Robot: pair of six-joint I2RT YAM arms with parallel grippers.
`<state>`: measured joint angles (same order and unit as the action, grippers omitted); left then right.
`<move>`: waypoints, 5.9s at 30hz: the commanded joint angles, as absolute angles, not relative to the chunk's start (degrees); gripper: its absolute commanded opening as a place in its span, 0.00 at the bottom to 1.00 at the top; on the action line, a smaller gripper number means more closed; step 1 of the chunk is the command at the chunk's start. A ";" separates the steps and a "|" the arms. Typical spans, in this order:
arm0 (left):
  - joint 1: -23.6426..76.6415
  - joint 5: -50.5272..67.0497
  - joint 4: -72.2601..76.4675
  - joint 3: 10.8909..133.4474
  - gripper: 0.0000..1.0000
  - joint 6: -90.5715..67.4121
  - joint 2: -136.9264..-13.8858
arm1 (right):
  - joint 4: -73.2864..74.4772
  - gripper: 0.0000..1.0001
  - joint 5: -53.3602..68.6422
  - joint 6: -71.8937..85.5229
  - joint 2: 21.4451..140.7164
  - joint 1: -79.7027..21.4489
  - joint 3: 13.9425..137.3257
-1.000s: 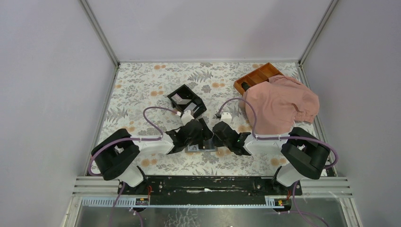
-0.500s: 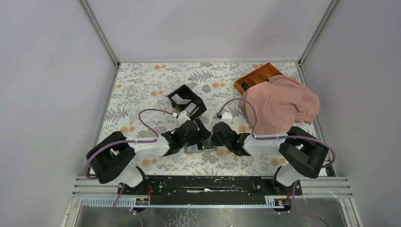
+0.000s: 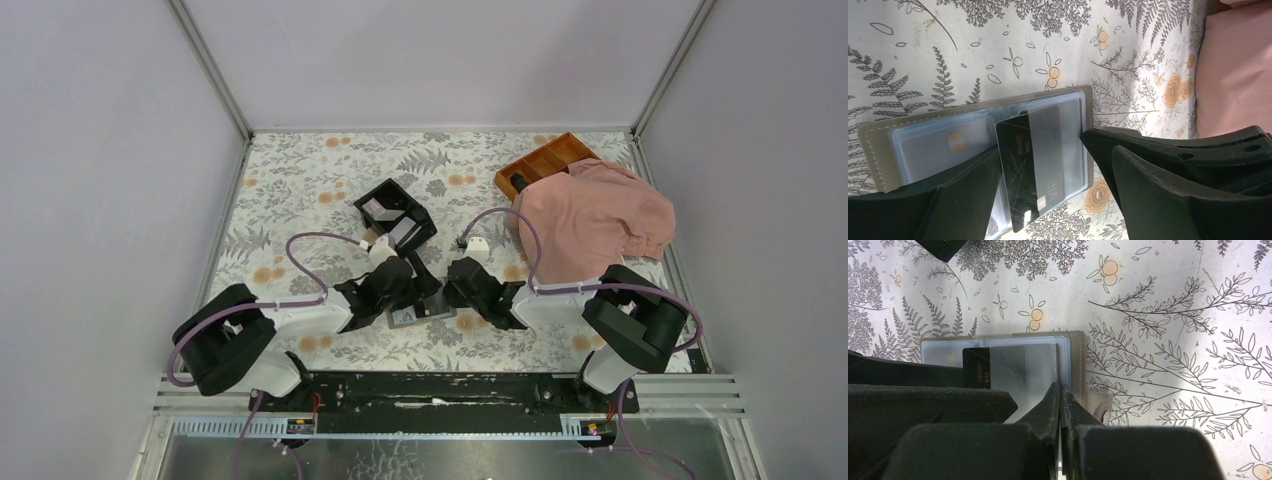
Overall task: Put the credit cards into the card holder
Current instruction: Insert the credit card into the card holder, then pick up the credit card from the storage box.
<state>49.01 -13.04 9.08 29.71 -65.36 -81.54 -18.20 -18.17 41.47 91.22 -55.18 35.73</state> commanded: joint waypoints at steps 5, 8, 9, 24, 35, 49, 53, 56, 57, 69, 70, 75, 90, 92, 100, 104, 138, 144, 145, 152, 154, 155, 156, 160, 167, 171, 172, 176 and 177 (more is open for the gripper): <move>47.99 -14.68 -1.87 26.74 0.88 -62.00 -79.35 | -10.15 0.00 -18.63 40.95 94.00 -55.37 34.37; 47.99 -14.49 0.18 25.33 0.88 -62.28 -77.21 | -10.19 0.00 -18.42 40.96 94.13 -55.34 34.45; 48.00 -14.42 0.63 24.91 0.88 -62.54 -76.62 | -10.18 0.00 -18.37 40.94 94.12 -55.39 34.44; 48.06 -16.67 1.97 18.84 0.79 -63.90 -61.38 | -10.80 0.00 -18.18 40.80 94.26 -55.37 34.13; 48.08 -18.92 2.46 16.04 0.20 -60.76 -56.43 | -11.16 0.00 -17.84 40.60 94.66 -55.32 34.35; 50.56 -17.54 4.42 20.11 0.00 -58.45 -65.38 | -11.51 0.00 -17.22 40.25 94.98 -55.31 34.37; 51.42 -17.52 4.56 21.60 0.00 -58.19 -67.93 | -11.58 0.00 -17.06 40.22 94.94 -55.37 34.32; 52.06 -17.35 4.61 22.74 0.00 -58.26 -70.46 | -11.68 0.00 -16.98 40.25 94.97 -55.39 34.26; 52.29 -17.37 4.71 23.02 0.00 -58.27 -71.32 | -11.74 0.00 -16.96 40.25 95.00 -55.37 34.27; 53.68 -17.94 6.13 25.32 0.00 -58.62 -76.29 | -11.54 0.00 -17.85 39.84 93.19 -55.37 33.53; 53.71 -18.01 6.09 25.43 0.00 -58.62 -76.61 | -11.47 0.00 -17.96 39.72 92.86 -55.38 33.32; 53.96 -17.94 6.54 25.70 0.00 -58.97 -78.13 | -10.78 0.05 -19.09 39.42 90.60 -55.37 32.75; 54.23 -18.20 6.60 27.22 0.00 -58.93 -80.09 | -9.52 0.10 -20.76 39.13 89.16 -55.38 32.06; 54.29 -18.19 6.51 27.49 0.00 -58.80 -80.32 | -9.86 0.10 -20.39 39.20 89.65 -55.37 32.09; 54.33 -18.06 6.61 29.18 0.00 -58.55 -82.04 | -10.53 0.08 -19.44 39.04 90.98 -55.38 32.81; 54.43 -17.77 6.90 29.85 0.00 -58.45 -82.81 | -10.83 0.08 -18.95 38.95 91.61 -55.30 33.13; 54.77 -32.72 -14.57 40.38 0.54 -56.77 -67.87 | 2.12 0.61 -25.97 28.49 85.19 -55.38 47.15; 53.07 -36.74 -15.88 41.63 0.87 -54.42 -61.80 | -2.13 0.79 -28.67 19.81 79.55 -55.29 49.92; 52.44 -37.19 -16.17 41.98 0.92 -54.07 -61.15 | -3.50 0.78 -29.06 18.65 79.12 -55.35 50.30; 40.60 -32.45 -16.35 42.15 1.00 -53.78 -59.45 | -14.34 0.72 -27.75 10.31 83.09 -54.74 55.40; 35.44 -27.71 -14.68 41.22 1.00 -54.08 -59.37 | -13.71 0.70 -24.16 9.40 86.10 -53.43 58.52; 32.79 -24.40 -13.62 40.52 1.00 -54.69 -59.51 | -11.83 0.70 -22.08 9.55 87.93 -52.42 61.26; 30.48 -22.04 -12.37 39.68 1.00 -55.32 -59.61 | -10.19 0.70 -20.57 9.85 89.94 -51.66 63.71; 22.70 -15.56 -6.94 36.13 1.00 -58.54 -61.60 | -5.84 0.68 -12.78 8.59 98.30 -48.96 73.73; 16.55 -10.18 3.15 32.18 1.00 -63.01 -69.60 | 4.08 0.61 -5.70 3.56 113.65 -47.22 93.41; 15.30 -9.35 6.82 31.84 0.95 -63.76 -73.32 | 7.92 0.57 -0.93 3.48 120.41 -45.62 102.05; 15.01 -9.24 7.41 31.82 0.94 -63.87 -74.06 | 8.87 0.56 0.04 3.64 121.73 -45.31 103.93; 14.04 -9.37 9.89 31.20 0.92 -64.43 -76.08 | 10.68 0.55 4.19 4.98 126.28 -43.69 109.26; 13.91 -9.28 10.52 31.00 0.91 -64.55 -76.59 | 10.90 0.55 4.78 5.26 127.16 -43.26 110.23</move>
